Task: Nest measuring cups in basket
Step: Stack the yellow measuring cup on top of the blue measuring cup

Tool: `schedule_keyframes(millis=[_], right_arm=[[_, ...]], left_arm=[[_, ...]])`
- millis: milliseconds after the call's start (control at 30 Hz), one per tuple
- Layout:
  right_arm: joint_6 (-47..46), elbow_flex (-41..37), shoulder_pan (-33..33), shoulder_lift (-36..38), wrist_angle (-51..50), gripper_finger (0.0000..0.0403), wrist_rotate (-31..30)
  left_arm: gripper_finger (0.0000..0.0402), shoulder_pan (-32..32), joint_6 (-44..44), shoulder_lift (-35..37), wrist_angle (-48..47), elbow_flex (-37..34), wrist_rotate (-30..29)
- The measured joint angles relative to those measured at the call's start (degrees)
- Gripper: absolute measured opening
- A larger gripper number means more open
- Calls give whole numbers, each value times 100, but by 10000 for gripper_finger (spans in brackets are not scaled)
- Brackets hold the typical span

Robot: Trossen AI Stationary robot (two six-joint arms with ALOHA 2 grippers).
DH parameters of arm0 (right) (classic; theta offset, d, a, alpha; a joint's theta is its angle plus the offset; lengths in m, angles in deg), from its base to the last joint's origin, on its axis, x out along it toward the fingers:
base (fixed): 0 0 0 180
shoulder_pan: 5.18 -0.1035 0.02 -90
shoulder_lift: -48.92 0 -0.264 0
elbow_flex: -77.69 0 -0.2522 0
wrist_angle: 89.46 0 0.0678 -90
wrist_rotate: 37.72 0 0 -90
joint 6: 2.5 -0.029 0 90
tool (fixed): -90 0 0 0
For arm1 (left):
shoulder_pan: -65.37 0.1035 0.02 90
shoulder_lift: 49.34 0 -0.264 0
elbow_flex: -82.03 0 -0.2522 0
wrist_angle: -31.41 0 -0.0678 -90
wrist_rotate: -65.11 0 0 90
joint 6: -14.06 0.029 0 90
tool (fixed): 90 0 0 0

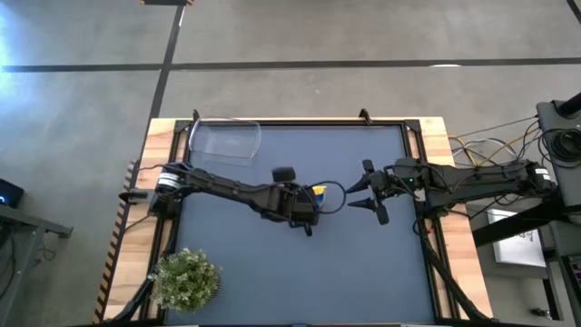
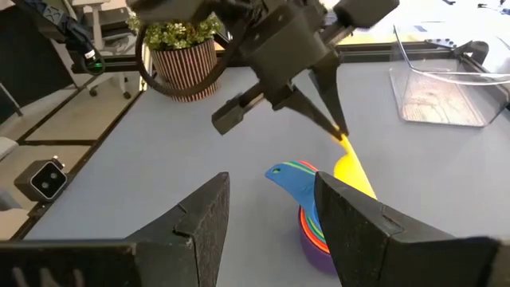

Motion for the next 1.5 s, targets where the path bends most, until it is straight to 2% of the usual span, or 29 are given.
schedule_keyframes(millis=[167, 433, 667, 900, 1133, 1433, 1500], right_arm=[[-86, 2, 0, -11, -1, 171, 2], [-99, 2, 1, -11, 7, 171, 0], [-83, 0, 0, -20, 42, 171, -4], [-10, 0, 1, -20, 35, 171, -7], [9, 0, 0, -21, 26, 171, -8], [6, -2, 0, -21, -61, 171, -9], [7, -6, 0, -20, -138, 171, -8]], left_arm=[[0, -59, 131, -2, 342, -178, 100], [0, -142, 196, -78, 306, -193, -192], [0, -149, 378, -420, 271, -143, -208], [5, -153, 411, -433, 273, -135, -93], [55, -164, 400, -411, 266, 135, 912], [150, -190, 347, -400, 141, 667, 1090], [164, -177, 308, -398, 312, 856, 1476]])
